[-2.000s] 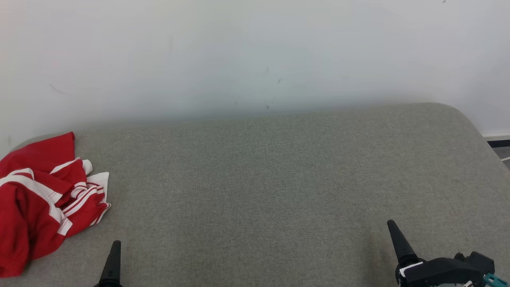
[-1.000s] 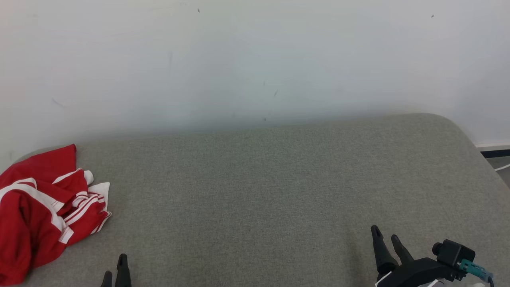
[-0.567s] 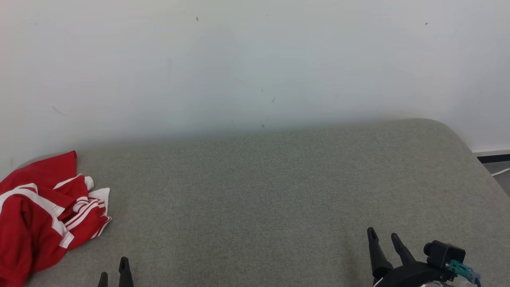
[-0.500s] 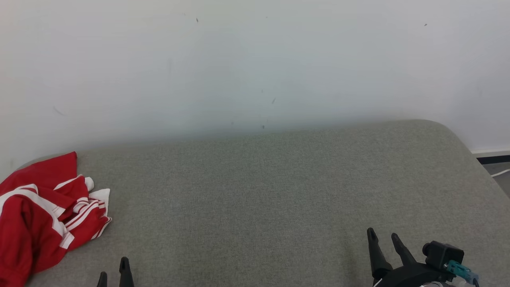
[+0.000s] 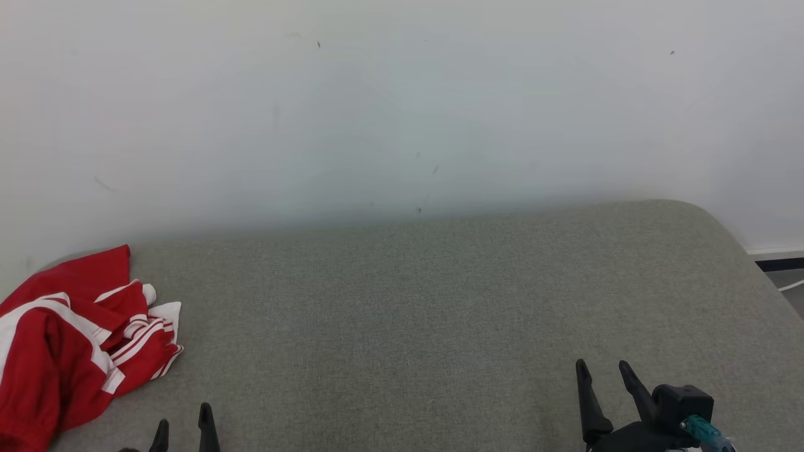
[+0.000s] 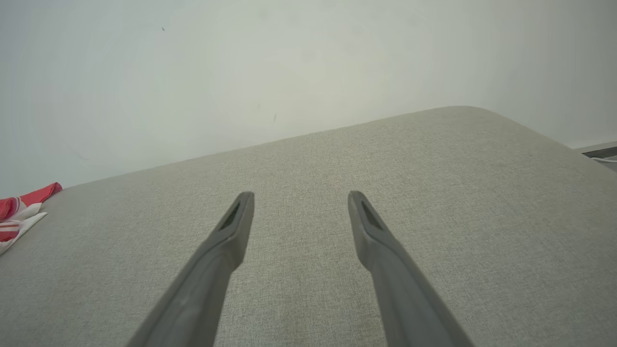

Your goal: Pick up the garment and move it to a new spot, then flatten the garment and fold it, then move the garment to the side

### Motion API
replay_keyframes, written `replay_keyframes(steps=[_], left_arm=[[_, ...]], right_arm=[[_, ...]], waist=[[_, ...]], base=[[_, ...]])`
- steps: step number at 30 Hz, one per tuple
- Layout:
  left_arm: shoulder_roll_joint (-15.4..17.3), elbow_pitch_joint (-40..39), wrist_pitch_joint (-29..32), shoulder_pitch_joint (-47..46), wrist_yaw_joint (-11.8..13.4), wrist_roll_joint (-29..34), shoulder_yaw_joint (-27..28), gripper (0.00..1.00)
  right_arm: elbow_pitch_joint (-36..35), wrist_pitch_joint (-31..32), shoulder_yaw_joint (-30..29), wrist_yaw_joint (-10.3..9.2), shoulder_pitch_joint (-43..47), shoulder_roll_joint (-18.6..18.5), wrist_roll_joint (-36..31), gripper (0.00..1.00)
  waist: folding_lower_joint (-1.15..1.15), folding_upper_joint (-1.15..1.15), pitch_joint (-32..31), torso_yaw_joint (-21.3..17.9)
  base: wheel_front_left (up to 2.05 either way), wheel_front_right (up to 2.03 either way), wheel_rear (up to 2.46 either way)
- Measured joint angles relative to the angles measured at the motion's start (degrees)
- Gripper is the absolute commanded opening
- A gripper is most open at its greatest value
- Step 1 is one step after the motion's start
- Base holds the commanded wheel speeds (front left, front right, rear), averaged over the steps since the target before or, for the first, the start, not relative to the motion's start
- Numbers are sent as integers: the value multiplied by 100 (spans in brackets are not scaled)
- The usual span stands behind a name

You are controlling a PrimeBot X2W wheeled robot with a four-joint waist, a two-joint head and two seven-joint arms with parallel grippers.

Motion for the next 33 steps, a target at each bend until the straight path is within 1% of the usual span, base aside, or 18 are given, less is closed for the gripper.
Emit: replay_keyframes(steps=[4, 11, 15, 20, 25, 33], left_arm=[[67, -3, -60, 0, 34, 290, -11, 100], [100, -8, -36, -6, 34, 401, -90, 100], [122, -21, 10, -9, 34, 452, -153, 100], [255, -58, 141, -27, 24, 670, -350, 100], [355, -171, 304, -60, -182, 745, -583, 100], [398, -233, 517, -293, -278, 783, -720, 100]], right_arm=[[1, -67, 37, -25, -1, 26, -312, 100], [8, -68, -126, -26, 23, 74, -376, 100], [14, -75, -405, -26, 48, 151, -393, 100], [-8, -76, -557, -26, 74, 170, -391, 100], [-29, -35, -622, -26, 176, 189, -379, 100], [-188, 67, -781, -26, 368, 201, -347, 100]], waist=[[0, 0, -32, 26], [0, 0, -35, 82], [0, 0, -33, 111], [0, 0, -33, 138], [0, 0, -36, 158], [0, 0, -33, 282]], base=[[0, 0, 0], [0, 0, 0], [0, 0, 0], [0, 0, 0], [0, 0, 0], [0, 0, 0]])
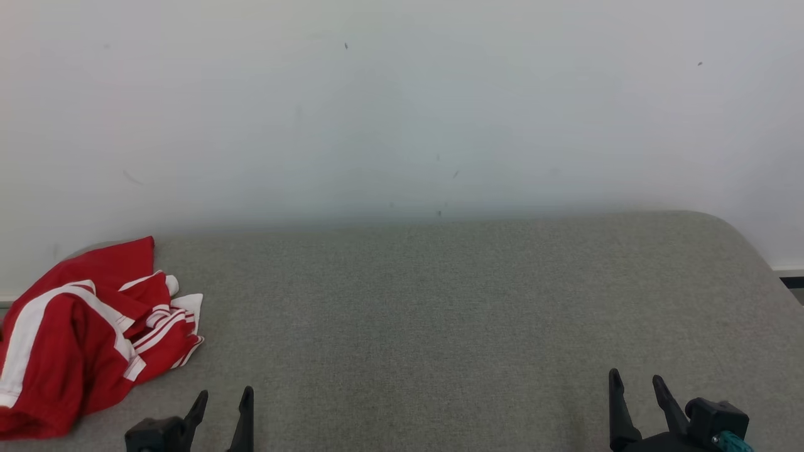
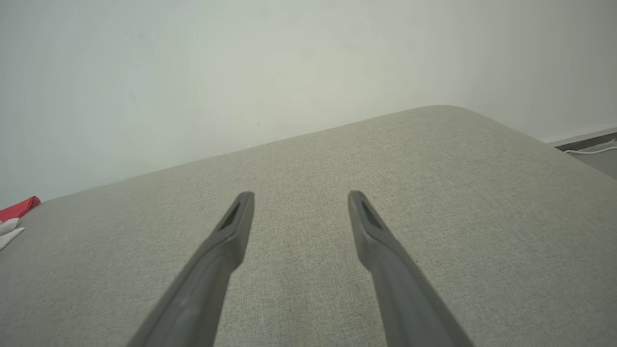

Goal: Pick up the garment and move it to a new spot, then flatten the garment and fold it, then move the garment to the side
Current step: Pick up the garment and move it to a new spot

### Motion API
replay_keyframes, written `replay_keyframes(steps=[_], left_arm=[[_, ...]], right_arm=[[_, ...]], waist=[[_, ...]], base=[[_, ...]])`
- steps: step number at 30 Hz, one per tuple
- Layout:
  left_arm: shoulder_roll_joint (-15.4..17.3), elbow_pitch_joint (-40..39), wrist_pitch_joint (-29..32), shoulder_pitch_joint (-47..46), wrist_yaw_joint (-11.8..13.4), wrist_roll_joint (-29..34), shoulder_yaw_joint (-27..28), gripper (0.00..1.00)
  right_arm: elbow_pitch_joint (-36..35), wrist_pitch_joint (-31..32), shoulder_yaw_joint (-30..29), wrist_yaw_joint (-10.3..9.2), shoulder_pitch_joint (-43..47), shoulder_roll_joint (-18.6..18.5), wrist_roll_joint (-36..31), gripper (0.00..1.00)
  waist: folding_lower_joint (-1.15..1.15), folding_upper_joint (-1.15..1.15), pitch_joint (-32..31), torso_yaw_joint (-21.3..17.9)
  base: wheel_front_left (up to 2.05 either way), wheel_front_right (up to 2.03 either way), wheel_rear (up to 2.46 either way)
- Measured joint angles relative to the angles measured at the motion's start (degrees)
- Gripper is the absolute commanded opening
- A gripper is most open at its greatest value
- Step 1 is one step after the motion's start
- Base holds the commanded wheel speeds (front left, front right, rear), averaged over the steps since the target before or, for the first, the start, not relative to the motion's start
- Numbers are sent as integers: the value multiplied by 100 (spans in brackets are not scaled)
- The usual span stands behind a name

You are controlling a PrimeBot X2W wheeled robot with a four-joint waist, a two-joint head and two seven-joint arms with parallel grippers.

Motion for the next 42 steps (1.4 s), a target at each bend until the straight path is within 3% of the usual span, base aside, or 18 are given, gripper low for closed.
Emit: replay_keyframes(steps=[10, 27, 31, 37, 42], left_arm=[[42, -32, 204, -102, -5, 149, -64, 100], [328, -226, 559, -140, -54, 189, -58, 100], [341, -204, 672, -314, -205, 185, -93, 100], [413, 145, 1012, -821, -301, 138, -56, 100], [565, 608, 1370, -1170, -305, 101, 41, 100]], right_arm=[[-135, 70, -85, 0, 138, 63, 0, 100], [-244, 179, 8, 0, 13, 201, 78, 100], [-354, 202, 81, 0, 10, 210, 76, 100], [-559, 327, 247, 0, 4, 212, 8, 100], [-805, 486, 454, 0, 6, 204, -171, 100]], waist=[[0, 1, 14, 427], [0, 0, 112, 1808], [0, 0, 149, 2054], [0, 0, 275, 2236], [0, 0, 383, 2128]], base=[[0, 0, 0], [0, 0, 0], [0, 0, 0], [0, 0, 0], [0, 0, 0]])
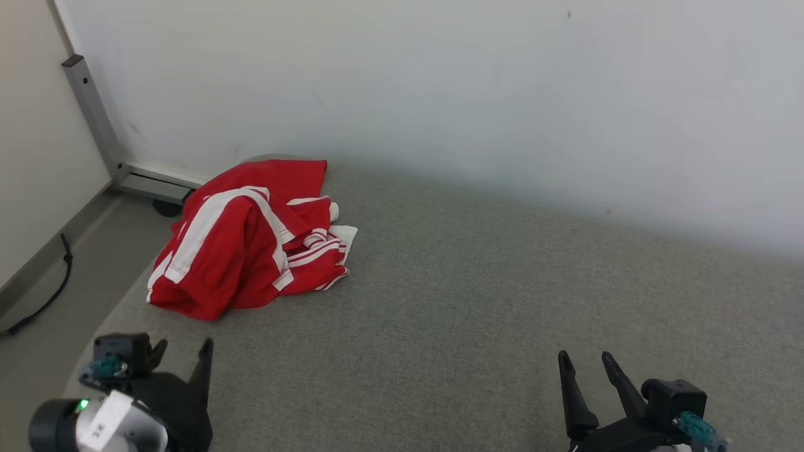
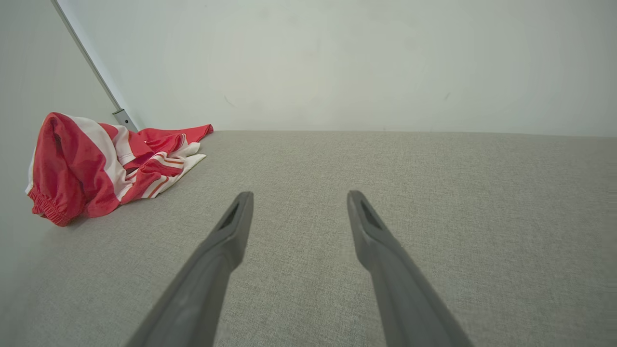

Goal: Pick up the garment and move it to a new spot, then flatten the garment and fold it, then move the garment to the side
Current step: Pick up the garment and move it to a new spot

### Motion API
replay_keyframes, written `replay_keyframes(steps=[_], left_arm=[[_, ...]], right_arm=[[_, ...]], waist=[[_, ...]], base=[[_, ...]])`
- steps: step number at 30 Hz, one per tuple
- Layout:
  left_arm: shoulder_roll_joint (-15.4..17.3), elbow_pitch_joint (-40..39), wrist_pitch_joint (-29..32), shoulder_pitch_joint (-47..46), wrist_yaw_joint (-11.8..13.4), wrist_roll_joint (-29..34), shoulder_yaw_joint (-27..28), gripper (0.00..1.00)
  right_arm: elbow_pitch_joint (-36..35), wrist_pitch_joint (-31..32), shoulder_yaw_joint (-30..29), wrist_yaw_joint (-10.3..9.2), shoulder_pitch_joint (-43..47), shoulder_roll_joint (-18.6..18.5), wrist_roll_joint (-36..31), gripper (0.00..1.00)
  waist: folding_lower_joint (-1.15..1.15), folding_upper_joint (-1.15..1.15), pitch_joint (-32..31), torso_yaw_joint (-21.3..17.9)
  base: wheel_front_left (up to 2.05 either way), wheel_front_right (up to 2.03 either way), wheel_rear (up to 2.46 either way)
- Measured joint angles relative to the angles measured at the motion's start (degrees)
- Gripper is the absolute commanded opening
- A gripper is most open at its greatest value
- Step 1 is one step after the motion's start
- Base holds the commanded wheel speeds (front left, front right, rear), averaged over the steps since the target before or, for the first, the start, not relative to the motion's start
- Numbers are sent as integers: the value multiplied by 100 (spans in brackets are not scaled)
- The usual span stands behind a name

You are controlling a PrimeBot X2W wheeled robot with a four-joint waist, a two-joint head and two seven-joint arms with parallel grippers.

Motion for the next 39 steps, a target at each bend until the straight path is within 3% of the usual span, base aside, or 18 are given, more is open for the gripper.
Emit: replay_keyframes(steps=[17, 32, 33, 34, 35, 39], left_arm=[[525, 771, 845, -1638, -86, 162, 119, 100], [890, 1294, 1233, -2613, 416, 744, 210, 100], [887, 1343, 1236, -2669, 419, 777, 199, 66], [877, 1376, 1241, -2708, 419, 792, 175, 22], [858, 1436, 1241, -2743, 422, 811, 149, 0], [684, 1631, 1240, -2827, 459, 831, 81, 0]], right_arm=[[-1559, 735, 108, 0, 251, -693, -454, 100], [-2493, 1282, -188, 0, 106, -915, -509, 100], [-2525, 1291, -224, 0, 73, -918, -534, 100], [-2533, 1334, -260, 0, 41, -921, -548, 100], [-2528, 1363, -276, 0, 12, -923, -550, 100], [-2503, 1436, -279, 0, -8, -918, -565, 100]], waist=[[1, 0, 801, -834], [2, 0, 2043, -1412], [1, 0, 2117, -1433], [1, 0, 2189, -1452], [1, 0, 2253, -1468], [1, 0, 2429, -1503]], base=[[0, 0, 0], [0, 0, 0], [0, 0, 0], [0, 0, 0], [0, 0, 0], [0, 0, 0]])
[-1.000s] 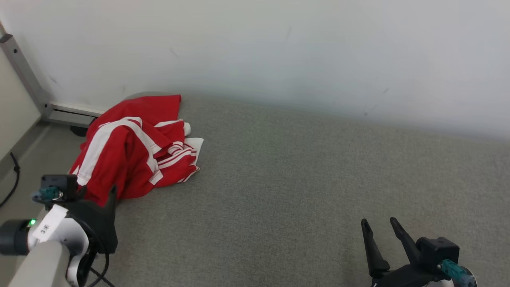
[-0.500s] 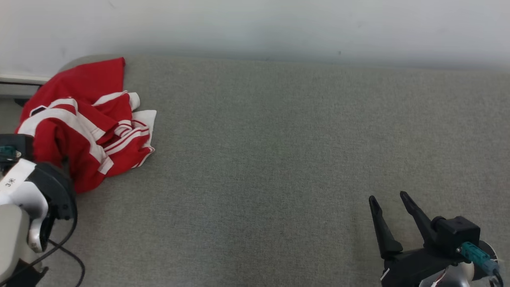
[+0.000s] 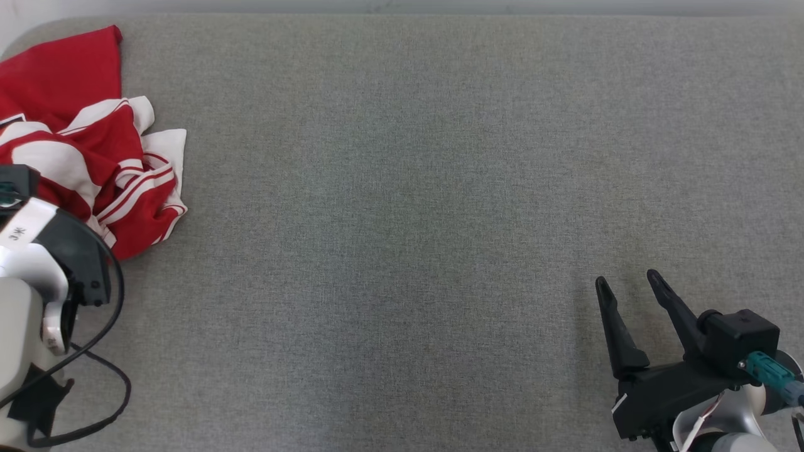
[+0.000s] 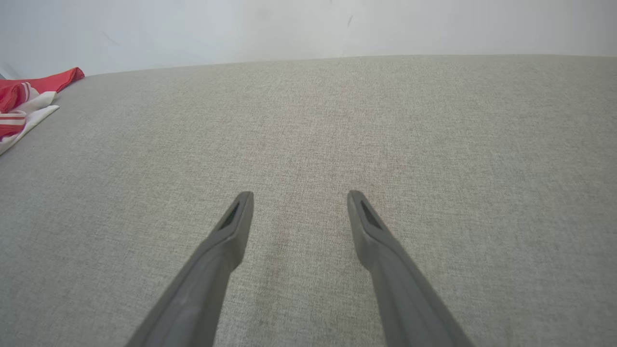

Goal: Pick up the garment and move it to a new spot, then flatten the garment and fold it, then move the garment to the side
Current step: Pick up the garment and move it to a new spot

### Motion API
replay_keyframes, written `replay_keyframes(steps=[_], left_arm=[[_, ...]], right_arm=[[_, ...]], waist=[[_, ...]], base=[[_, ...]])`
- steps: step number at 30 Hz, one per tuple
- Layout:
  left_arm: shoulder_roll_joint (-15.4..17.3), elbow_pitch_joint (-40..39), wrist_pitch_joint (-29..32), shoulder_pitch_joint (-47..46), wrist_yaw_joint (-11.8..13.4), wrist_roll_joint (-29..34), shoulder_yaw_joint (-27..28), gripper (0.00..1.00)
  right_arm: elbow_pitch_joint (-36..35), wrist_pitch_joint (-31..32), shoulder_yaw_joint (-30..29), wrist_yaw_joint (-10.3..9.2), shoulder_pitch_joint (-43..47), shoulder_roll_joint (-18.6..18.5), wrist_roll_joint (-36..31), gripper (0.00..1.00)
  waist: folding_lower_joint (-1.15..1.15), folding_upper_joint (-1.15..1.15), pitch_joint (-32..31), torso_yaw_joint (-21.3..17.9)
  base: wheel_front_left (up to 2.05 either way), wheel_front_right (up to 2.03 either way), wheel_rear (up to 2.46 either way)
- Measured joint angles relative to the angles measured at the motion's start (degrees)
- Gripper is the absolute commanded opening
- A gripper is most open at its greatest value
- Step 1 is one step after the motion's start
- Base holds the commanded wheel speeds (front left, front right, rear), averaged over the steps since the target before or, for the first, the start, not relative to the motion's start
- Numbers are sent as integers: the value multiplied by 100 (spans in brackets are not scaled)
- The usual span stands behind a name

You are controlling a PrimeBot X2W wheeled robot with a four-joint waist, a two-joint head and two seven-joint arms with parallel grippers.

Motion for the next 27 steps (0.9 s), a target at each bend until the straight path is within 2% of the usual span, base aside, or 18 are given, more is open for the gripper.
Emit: replay_keyframes(steps=[7, 13, 19, 21, 27], left_arm=[[-181, 341, -75, -91, 51, 29, 0, 0], [-485, 548, -252, -101, 57, 29, -34, 0], [-532, 571, -449, -498, 49, 144, -230, 0], [-670, 558, -514, -695, 25, 222, -330, 0], [-1220, 532, -780, -1041, -260, 333, -661, 0]], right_arm=[[194, 97, 63, 0, -203, 77, 0, 100], [465, 93, 58, 0, -224, 196, 5, 100], [689, 29, 44, 0, -204, 443, 94, 100], [791, 3, 15, 0, -187, 485, 134, 100], [1087, -114, -1, 0, -63, 687, 176, 100]], waist=[[-1, 0, -164, 35], [-2, 0, -511, 73], [-2, -1, -955, 107], [-2, -1, -1114, 114], [-2, -2, -1605, 87]], base=[[0, 0, 0], [0, 0, 0], [0, 0, 0], [0, 0, 0], [0, 0, 0]])
